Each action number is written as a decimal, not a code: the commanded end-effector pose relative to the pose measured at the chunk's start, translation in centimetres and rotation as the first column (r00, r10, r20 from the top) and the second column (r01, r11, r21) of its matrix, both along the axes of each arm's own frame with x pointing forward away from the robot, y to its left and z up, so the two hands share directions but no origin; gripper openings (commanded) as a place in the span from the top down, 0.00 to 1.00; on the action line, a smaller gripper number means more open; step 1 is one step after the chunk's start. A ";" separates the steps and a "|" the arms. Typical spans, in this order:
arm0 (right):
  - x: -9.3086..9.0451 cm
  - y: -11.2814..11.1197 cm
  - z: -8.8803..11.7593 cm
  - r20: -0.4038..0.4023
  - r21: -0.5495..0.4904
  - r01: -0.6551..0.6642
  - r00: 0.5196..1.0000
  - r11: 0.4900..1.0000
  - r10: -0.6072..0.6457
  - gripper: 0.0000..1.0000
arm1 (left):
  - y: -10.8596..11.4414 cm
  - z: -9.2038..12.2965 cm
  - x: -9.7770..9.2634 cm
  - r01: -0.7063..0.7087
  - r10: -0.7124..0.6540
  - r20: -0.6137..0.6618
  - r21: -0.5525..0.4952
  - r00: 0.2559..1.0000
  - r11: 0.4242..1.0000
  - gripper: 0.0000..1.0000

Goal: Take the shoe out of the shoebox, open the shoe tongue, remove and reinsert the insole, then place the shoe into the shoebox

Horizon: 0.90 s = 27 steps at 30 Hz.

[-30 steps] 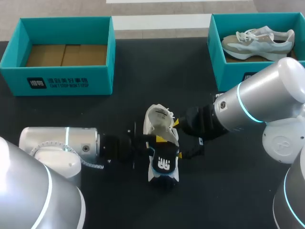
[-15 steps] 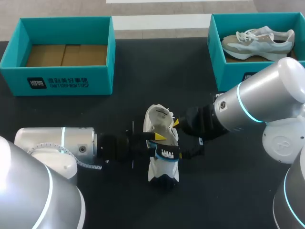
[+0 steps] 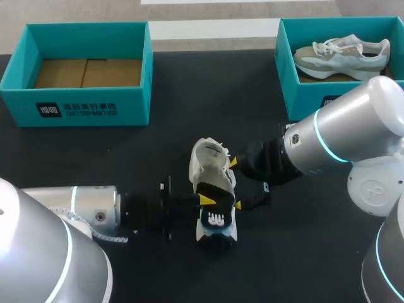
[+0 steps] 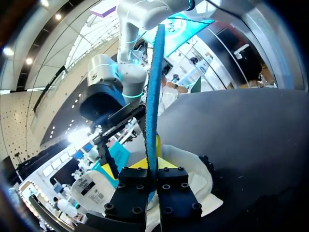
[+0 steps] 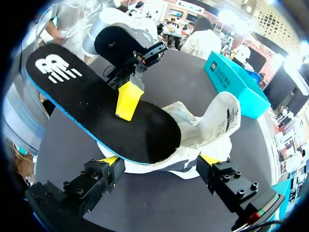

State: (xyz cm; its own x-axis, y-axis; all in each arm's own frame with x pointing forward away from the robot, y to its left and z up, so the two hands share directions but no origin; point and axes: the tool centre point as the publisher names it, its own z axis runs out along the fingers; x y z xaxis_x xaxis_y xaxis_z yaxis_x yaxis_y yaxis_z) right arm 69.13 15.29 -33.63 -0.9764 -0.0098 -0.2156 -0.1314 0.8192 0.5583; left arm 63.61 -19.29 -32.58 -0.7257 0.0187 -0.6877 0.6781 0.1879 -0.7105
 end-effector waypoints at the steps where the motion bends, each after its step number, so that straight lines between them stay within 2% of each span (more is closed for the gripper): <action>1: -0.1 0.0 -0.1 0.003 0.000 0.003 1.000 1.000 -0.003 0.00 | -0.2 -0.4 0.3 0.004 -0.004 0.002 0.007 1.000 1.000 1.00; 12: -0.1 0.0 -0.1 0.003 0.000 0.003 1.000 1.000 -0.003 0.00 | -0.7 -2.5 3.2 -0.004 0.003 0.028 0.044 1.000 0.999 1.00; 19: -0.1 0.0 -0.1 0.003 0.000 0.003 1.000 1.000 -0.003 0.00 | -0.9 -3.6 4.1 -0.030 0.029 0.010 0.037 1.000 0.999 1.00; 23: -0.1 0.0 -0.1 0.003 0.000 0.003 1.000 1.000 -0.003 0.00 | -1.2 -3.5 4.1 -0.037 0.037 0.006 0.034 0.999 0.999 1.00; 24: -0.1 0.0 -0.1 0.003 0.000 0.003 1.000 1.000 -0.003 0.00 | -1.2 -3.3 3.8 -0.038 0.038 0.008 0.033 0.999 0.999 0.96; 25: -0.1 0.0 -0.1 0.003 0.000 0.003 1.000 1.000 -0.003 0.00 | -1.1 -3.0 3.6 -0.038 0.038 0.012 0.032 0.999 0.999 0.75; 27: -0.1 0.0 -0.1 0.003 0.000 0.003 1.000 1.000 -0.003 0.00 | -0.7 -2.5 3.3 -0.043 0.043 0.020 0.028 0.999 0.999 0.60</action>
